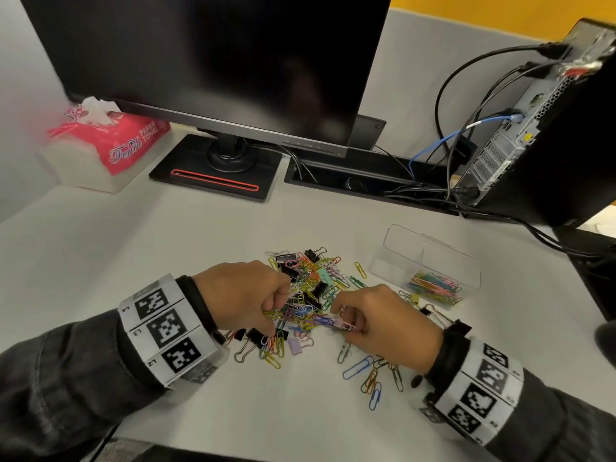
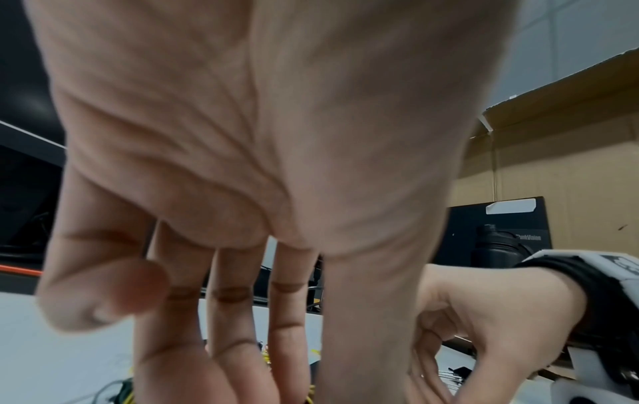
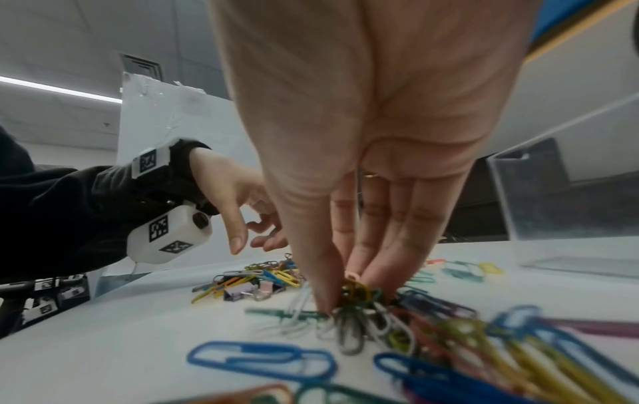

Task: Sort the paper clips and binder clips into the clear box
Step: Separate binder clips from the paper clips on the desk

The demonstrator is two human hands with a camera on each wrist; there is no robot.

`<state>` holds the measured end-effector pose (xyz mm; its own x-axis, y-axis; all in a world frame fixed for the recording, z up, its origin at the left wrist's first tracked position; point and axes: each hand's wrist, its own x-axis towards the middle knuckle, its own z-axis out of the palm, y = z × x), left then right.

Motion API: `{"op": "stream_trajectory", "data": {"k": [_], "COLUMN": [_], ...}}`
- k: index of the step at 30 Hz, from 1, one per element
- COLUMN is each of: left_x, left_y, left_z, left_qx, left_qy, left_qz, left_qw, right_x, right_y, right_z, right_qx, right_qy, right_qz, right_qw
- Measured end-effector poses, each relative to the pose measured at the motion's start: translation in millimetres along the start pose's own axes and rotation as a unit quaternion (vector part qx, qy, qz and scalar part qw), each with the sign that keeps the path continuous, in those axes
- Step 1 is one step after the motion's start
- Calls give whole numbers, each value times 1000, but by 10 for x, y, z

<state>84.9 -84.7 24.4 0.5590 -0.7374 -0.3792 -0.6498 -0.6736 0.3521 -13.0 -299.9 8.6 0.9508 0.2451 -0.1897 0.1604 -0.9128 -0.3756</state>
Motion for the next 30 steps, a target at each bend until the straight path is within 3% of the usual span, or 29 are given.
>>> {"op": "stream_trajectory", "data": {"k": [14,23,30], "left_x": [11,21,38], "left_y": [-13,-18,-31], "left_z": [-20,-18,-2], "left_qx": [-10,-12,-18], "left_qy": [4,8,5], "left_qz": [3,9,13], "left_qw": [1000,1000,1000], "right_x": [-280,-567,-629], "right_y": [265,535,728], "right_z": [-477,-1181,-1247], "right_qx": [122,110,81], "right_qy": [88,228,280], "right_qz": [33,58,59], "right_qw": [988,966,955]}}
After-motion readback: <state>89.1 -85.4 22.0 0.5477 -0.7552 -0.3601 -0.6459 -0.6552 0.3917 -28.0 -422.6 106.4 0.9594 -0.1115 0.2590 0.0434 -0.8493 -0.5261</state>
